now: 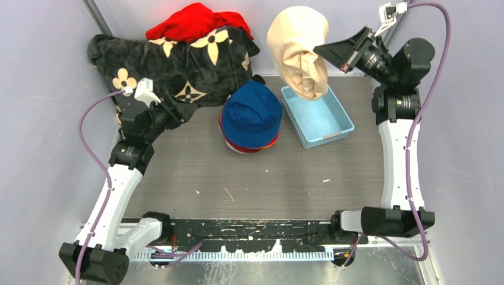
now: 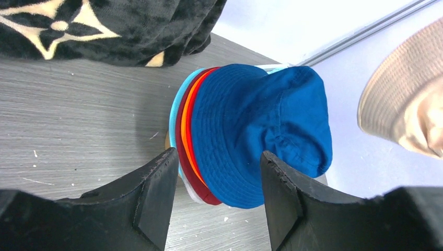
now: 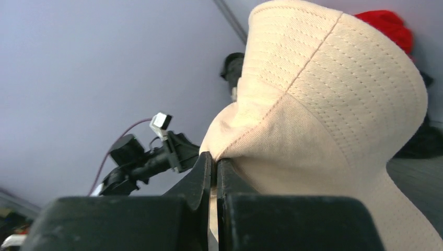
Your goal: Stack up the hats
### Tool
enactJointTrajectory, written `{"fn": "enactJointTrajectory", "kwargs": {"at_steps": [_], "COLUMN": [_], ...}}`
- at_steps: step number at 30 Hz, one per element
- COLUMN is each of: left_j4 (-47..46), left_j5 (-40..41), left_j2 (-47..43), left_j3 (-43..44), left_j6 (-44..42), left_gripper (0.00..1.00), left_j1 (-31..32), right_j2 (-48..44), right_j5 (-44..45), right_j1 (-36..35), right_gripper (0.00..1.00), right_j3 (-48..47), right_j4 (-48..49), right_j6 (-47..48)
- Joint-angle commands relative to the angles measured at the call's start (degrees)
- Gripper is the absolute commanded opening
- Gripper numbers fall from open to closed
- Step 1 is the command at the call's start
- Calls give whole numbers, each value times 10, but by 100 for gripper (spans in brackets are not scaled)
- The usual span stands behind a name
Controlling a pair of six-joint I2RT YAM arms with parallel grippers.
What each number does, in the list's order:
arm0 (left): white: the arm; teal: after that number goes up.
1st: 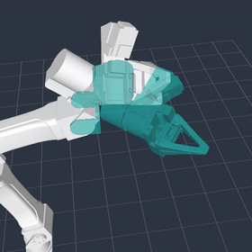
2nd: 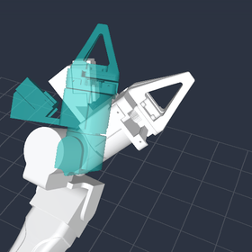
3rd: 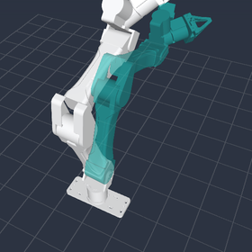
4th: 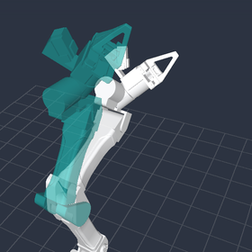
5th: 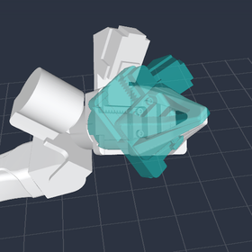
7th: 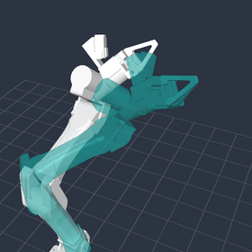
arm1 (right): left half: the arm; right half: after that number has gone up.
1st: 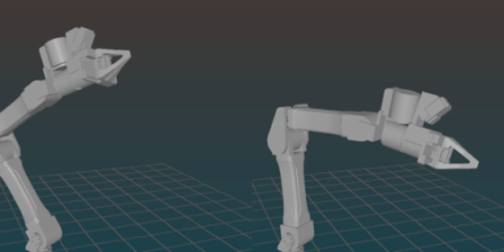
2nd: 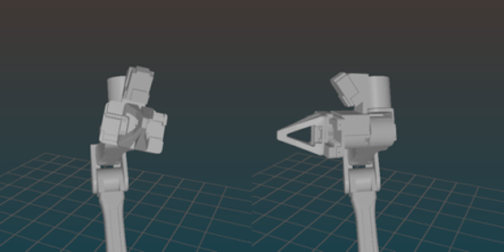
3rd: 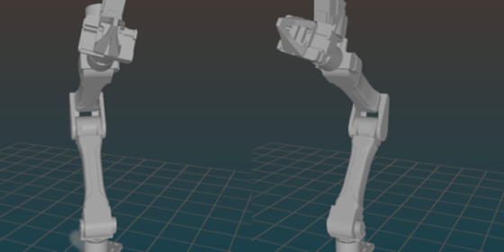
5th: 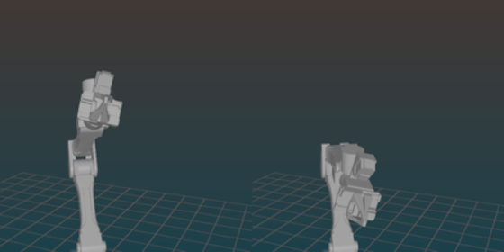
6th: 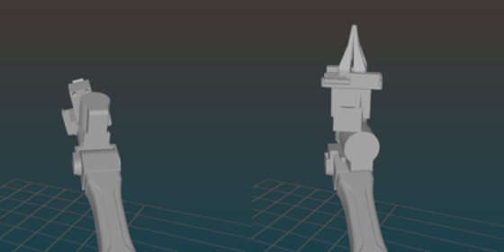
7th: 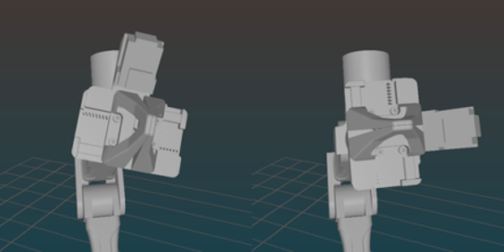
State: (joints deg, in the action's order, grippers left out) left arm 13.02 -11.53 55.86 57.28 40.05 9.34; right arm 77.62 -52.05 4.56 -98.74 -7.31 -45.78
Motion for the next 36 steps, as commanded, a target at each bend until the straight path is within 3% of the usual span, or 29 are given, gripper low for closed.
{"fn": "enactJointTrajectory", "kwargs": {"at_steps": [1,8,16,23,36], "left_j4": [5,28,44,57,63], "left_j5": [2,0,0,2,5], "left_j2": [-36,-59,-83,-98,-103], "left_j3": [3,1,-3,-4,-2], "left_j6": [0,1,3,0,-2], "left_gripper": [59,59,59,59,59], "left_j1": [4,6,7,8,8], "right_j2": [-46,-91,-110,-66,52], "right_j5": [-75,-82,-49,-2,54], "right_j1": [-9,-49,-144,-226,-232], "right_gripper": [1,1,1,1,1], "right_j3": [45,94,158,157,70], "right_j4": [185,213,197,164,111], "right_j6": [-143,-181,-153,-99,-29]}}
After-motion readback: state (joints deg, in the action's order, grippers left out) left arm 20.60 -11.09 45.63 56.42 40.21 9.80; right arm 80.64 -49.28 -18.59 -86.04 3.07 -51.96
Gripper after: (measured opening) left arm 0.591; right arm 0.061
